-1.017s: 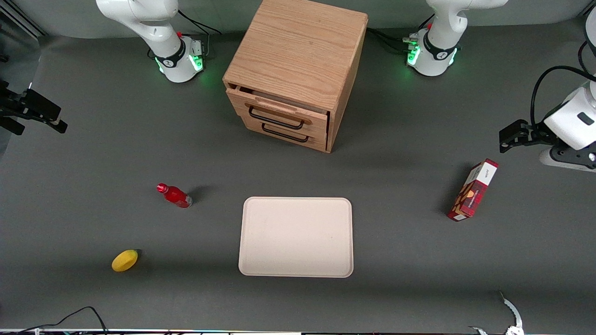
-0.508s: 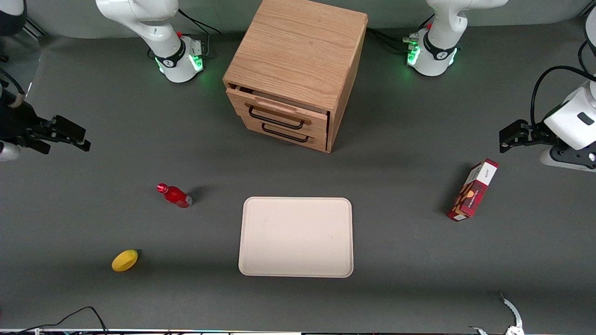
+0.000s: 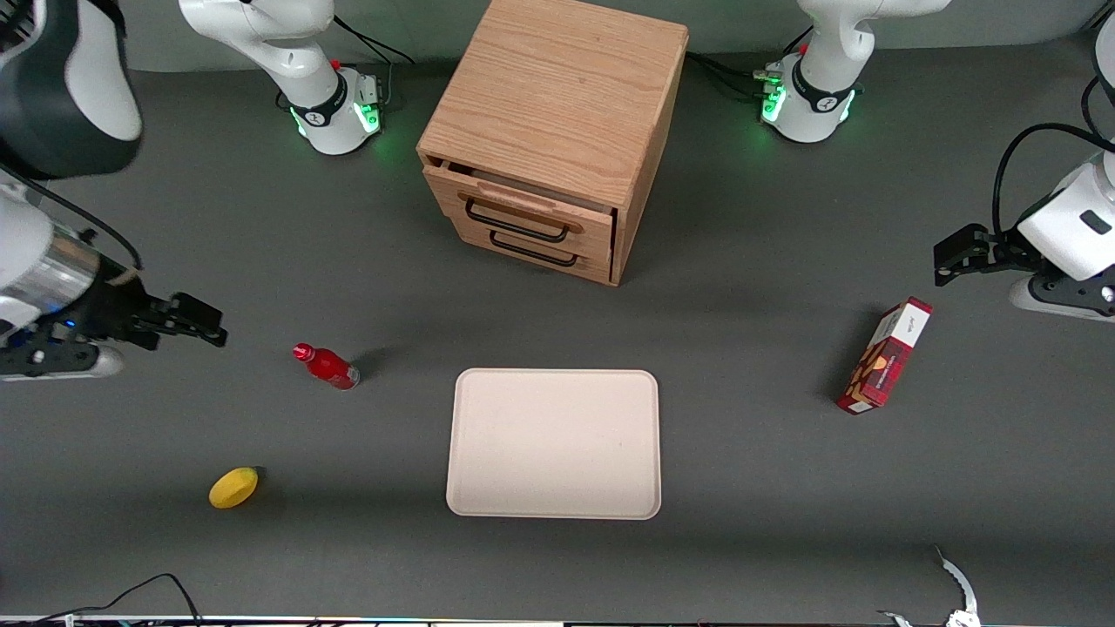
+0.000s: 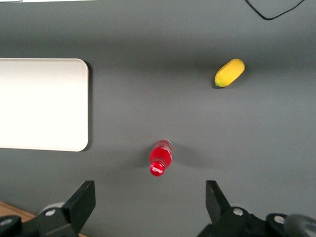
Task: Place coke bottle on tray
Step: 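Move the open right gripper over the red Coca-Cola bottle's cap end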
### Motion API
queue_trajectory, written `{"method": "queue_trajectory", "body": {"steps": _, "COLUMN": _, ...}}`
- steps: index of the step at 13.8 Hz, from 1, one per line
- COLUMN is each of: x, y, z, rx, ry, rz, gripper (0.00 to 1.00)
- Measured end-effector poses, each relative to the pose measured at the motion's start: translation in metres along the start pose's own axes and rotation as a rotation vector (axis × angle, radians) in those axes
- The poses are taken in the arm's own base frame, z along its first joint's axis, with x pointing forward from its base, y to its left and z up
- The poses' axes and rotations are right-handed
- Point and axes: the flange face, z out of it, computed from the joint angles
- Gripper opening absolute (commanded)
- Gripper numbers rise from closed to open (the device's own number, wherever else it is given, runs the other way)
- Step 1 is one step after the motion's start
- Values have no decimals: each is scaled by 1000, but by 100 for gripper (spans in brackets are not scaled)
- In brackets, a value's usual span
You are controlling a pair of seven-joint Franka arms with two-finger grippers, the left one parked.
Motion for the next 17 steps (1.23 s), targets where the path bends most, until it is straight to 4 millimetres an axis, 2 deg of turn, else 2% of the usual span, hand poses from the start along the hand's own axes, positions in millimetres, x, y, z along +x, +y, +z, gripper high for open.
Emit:
{"method": "queue_trajectory", "body": {"steps": 3, "x": -4, "y": -8, "z": 42, "rx": 4, "ry": 7, "rz": -6, "gripper": 98}}
{"method": "queue_trajectory", "body": {"steps": 10, "x": -25, "y": -2, "z": 126, "rx": 6, "ry": 61, "rz": 0, "gripper": 97}}
{"method": "queue_trajectory", "body": {"steps": 13, "x": -38, "y": -6, "z": 155, "rx": 10, "ry": 78, "rz": -8, "gripper": 97}}
{"method": "queue_trajectory", "body": {"steps": 17, "x": -56, "y": -10, "z": 185, "rx": 12, "ry": 86, "rz": -16, "gripper": 97}}
